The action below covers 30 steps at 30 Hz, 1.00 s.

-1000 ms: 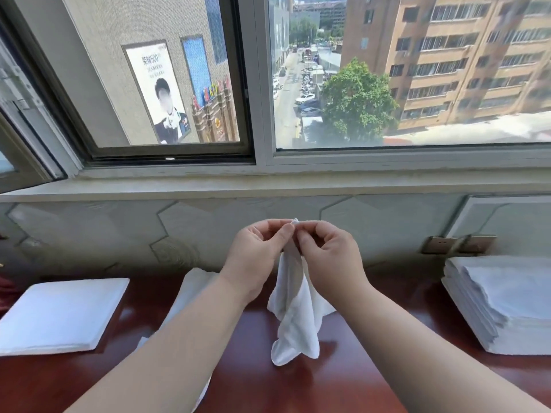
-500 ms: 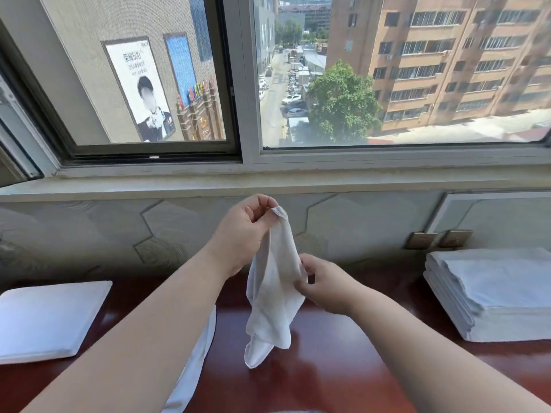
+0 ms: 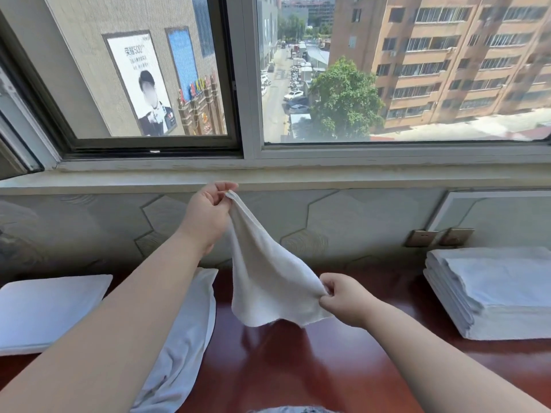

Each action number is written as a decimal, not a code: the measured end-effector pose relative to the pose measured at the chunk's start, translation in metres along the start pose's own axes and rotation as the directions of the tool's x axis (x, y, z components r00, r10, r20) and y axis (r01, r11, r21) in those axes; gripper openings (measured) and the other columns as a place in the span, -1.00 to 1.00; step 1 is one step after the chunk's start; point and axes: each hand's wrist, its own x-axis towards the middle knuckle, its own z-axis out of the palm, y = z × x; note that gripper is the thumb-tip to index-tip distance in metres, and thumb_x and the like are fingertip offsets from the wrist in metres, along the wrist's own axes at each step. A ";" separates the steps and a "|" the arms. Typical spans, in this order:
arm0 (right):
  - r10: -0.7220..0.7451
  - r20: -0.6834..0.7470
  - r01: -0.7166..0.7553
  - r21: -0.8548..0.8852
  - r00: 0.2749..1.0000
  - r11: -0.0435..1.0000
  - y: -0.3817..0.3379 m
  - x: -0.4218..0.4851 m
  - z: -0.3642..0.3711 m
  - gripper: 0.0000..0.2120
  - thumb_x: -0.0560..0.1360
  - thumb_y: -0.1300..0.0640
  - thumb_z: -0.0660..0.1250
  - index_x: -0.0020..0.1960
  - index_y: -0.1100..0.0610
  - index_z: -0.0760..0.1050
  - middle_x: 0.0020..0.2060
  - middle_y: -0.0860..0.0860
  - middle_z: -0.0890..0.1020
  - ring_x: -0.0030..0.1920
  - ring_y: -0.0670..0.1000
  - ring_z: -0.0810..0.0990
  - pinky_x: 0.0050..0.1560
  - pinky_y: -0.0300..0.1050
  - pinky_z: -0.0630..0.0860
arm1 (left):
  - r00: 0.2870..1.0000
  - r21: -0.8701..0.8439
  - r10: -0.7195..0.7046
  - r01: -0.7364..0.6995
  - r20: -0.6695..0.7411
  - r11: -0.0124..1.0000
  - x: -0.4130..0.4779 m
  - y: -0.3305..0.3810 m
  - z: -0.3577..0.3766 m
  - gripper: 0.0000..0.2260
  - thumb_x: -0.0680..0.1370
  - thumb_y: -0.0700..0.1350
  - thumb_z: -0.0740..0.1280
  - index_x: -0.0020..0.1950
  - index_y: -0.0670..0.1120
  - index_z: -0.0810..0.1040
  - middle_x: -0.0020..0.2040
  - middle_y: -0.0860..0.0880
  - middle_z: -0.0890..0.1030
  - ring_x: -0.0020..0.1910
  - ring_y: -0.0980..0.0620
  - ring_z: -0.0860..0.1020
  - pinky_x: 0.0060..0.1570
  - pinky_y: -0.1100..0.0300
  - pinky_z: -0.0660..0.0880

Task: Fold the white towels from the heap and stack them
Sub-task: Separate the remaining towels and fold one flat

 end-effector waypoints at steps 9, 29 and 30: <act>-0.138 0.055 0.147 -0.268 0.989 0.952 0.000 0.003 0.001 -0.82 0.33 0.15 0.18 -0.15 -0.10 0.31 -0.25 -0.06 0.48 -0.21 -0.02 0.46 -0.30 -0.06 0.40 | 0.995 0.397 0.013 0.027 -0.099 0.917 0.006 -0.035 -0.019 -0.78 0.66 -0.27 0.18 0.02 -0.02 0.57 -0.17 0.01 0.59 -0.32 0.07 0.42 -0.30 0.17 0.34; -0.242 -0.497 -0.046 -0.499 0.833 0.866 -0.006 0.032 -0.074 -0.78 0.55 -0.13 0.39 -0.16 -0.02 0.60 -0.27 -0.07 0.66 -0.14 0.11 0.65 -0.24 -0.07 0.41 | 0.986 0.583 0.119 -0.027 -0.119 0.812 0.014 -0.077 -0.049 -0.61 0.56 -0.34 0.19 -0.11 0.12 0.66 -0.03 0.06 0.63 -0.15 -0.04 0.57 -0.07 0.08 0.51; -0.239 -0.510 -0.063 -0.506 0.826 0.860 -0.010 0.034 -0.081 -0.77 0.56 -0.14 0.38 -0.12 -0.01 0.64 -0.23 -0.04 0.69 -0.11 0.12 0.66 -0.21 -0.06 0.43 | 0.984 0.596 0.134 -0.038 -0.117 0.802 0.015 -0.077 -0.051 -0.64 0.56 -0.32 0.22 -0.08 0.10 0.68 -0.02 0.05 0.64 -0.12 -0.03 0.58 -0.03 0.09 0.51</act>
